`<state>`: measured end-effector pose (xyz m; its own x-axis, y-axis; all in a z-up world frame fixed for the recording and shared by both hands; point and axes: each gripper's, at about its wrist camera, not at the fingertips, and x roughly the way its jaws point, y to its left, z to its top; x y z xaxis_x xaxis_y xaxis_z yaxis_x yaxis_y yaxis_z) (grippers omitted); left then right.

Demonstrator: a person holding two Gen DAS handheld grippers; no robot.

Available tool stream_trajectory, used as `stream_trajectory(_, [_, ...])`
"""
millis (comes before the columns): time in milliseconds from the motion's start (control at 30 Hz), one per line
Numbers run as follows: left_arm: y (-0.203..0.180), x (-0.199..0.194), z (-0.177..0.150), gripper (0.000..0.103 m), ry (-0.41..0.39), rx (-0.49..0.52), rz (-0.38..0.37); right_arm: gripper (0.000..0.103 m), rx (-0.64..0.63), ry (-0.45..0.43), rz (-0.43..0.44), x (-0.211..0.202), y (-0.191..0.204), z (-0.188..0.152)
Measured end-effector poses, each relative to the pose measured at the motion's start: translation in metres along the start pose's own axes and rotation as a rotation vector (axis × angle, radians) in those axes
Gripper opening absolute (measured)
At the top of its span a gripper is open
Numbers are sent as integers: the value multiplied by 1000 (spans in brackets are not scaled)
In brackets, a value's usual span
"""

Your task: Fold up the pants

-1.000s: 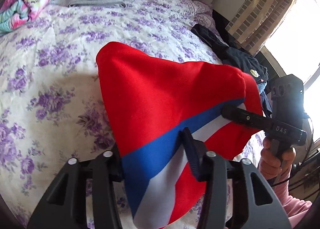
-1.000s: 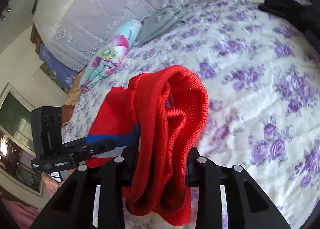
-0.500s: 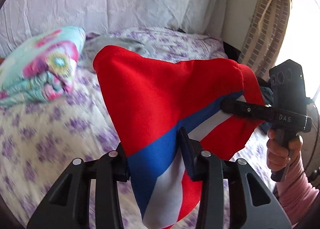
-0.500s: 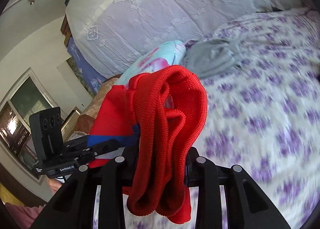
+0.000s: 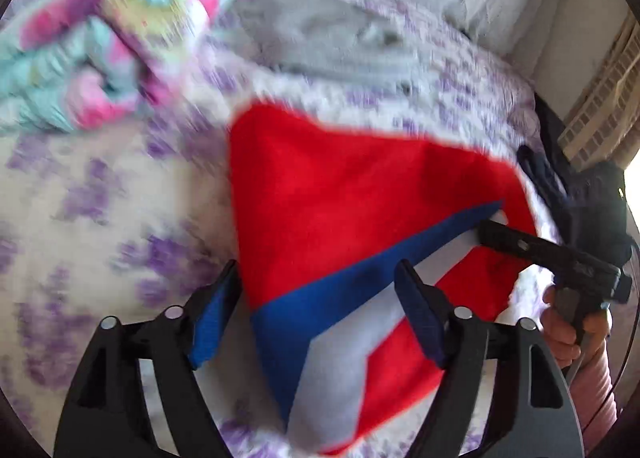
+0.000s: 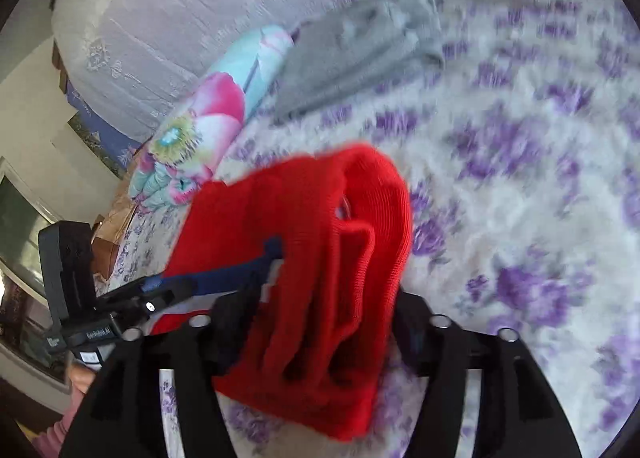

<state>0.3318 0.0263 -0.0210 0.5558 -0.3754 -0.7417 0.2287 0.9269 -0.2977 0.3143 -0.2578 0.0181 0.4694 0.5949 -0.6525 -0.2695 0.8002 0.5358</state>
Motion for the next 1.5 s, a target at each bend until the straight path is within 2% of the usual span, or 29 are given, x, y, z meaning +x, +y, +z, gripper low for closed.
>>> stream_trajectory(67, [-2,-31,-1,88,-70,-1,60,67,-41,-43,-48,-31,16,-4])
stream_trajectory(200, [-23,-80,-13,97,-142,38,242,80,-100,-184,-151,-91,53,-37])
stream_trajectory(300, [-45,-107,-39,99,-174,81,311,89,-168,-274,-206,-111,78,-69])
stream_trajectory(400, [-65,-114,-65,99,-158,122,354,96,-221,-320,-277,-111,99,-105])
stream_trajectory(467, [-69,-116,-87,99,-179,120,346,99,-254,-321,-289,-106,104,-128])
stream_trajectory(500, [-69,-116,-95,99,-187,113,337,99,-258,-291,-302,-102,105,-134])
stream_trajectory(567, [-67,-112,-108,99,-178,100,327,99,-270,-216,-340,-87,108,-135])
stream_trajectory(600, [-65,-110,-110,99,-171,98,328,99,-273,-215,-347,-85,109,-135])
stream_trajectory(767, [-62,-106,-112,99,-208,100,417,99,-311,-211,-385,-80,115,-144])
stream_trajectory(900, [-57,-102,-114,99,-174,78,372,99,-308,-217,-371,-84,116,-148])
stream_trajectory(1100, [-71,-102,-118,99,-189,140,380,99,-328,-223,-404,-85,118,-150])
stream_trajectory(1500, [-74,-107,-120,99,-198,140,359,99,-308,-172,-418,-74,110,-149])
